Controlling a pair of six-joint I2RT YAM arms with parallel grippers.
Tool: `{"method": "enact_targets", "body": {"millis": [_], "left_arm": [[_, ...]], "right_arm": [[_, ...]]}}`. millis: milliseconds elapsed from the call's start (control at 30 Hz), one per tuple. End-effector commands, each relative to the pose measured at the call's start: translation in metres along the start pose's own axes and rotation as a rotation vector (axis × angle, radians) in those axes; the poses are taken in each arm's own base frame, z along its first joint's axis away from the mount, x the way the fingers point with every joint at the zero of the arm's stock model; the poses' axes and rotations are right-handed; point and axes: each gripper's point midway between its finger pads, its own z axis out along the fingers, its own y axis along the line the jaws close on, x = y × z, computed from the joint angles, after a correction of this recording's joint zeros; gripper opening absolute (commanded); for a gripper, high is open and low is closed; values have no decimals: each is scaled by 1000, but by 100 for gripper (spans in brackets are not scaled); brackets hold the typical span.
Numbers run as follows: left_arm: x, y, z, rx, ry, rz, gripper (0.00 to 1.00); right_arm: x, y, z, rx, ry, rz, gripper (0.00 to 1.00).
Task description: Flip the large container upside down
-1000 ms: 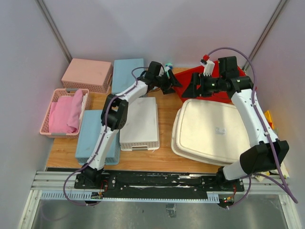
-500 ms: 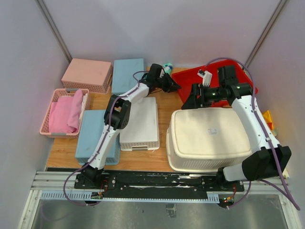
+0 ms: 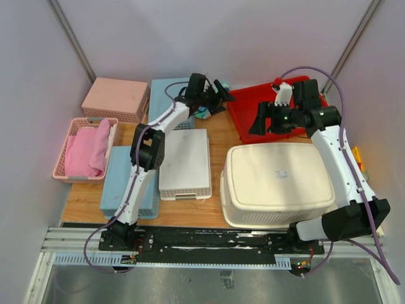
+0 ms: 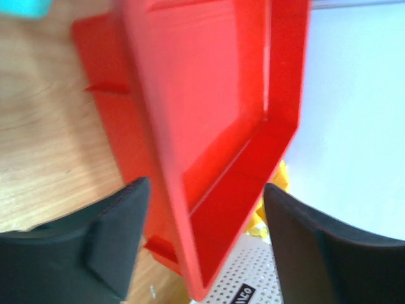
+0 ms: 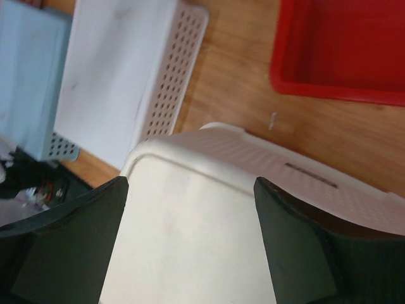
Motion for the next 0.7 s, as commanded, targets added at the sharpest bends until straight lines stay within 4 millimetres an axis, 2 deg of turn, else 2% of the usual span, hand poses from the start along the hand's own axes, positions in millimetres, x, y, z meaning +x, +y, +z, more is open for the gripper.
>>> {"method": "enact_targets", "body": {"millis": [0,167,267,333,400,500,533,667], "left_arm": [[-36,-108,-66,155,-127,216,84],[-37,-137,-112,120,-163,325,93],[-32,-145,-150,71,-201,380,94],[-27,-148,-180,51,-236,416,95],[-19,-145,-208,28,-272,437,95],[-4,-143,-253,13,-322,465,95],[3,-131,-259,-11,-320,465,95],[21,-113,-291,-53,-345,479,95]], "right_arm": [[-48,-57,0,341,-154,37,83],[-83,-71,33,357,-163,43,82],[-97,-87,58,426,-113,2,82],[-102,-100,82,455,-67,-11,82],[-108,-108,101,477,-47,-19,82],[-104,-119,133,488,4,-29,81],[-101,-122,143,486,21,-31,81],[-90,-118,173,466,78,-64,78]]}}
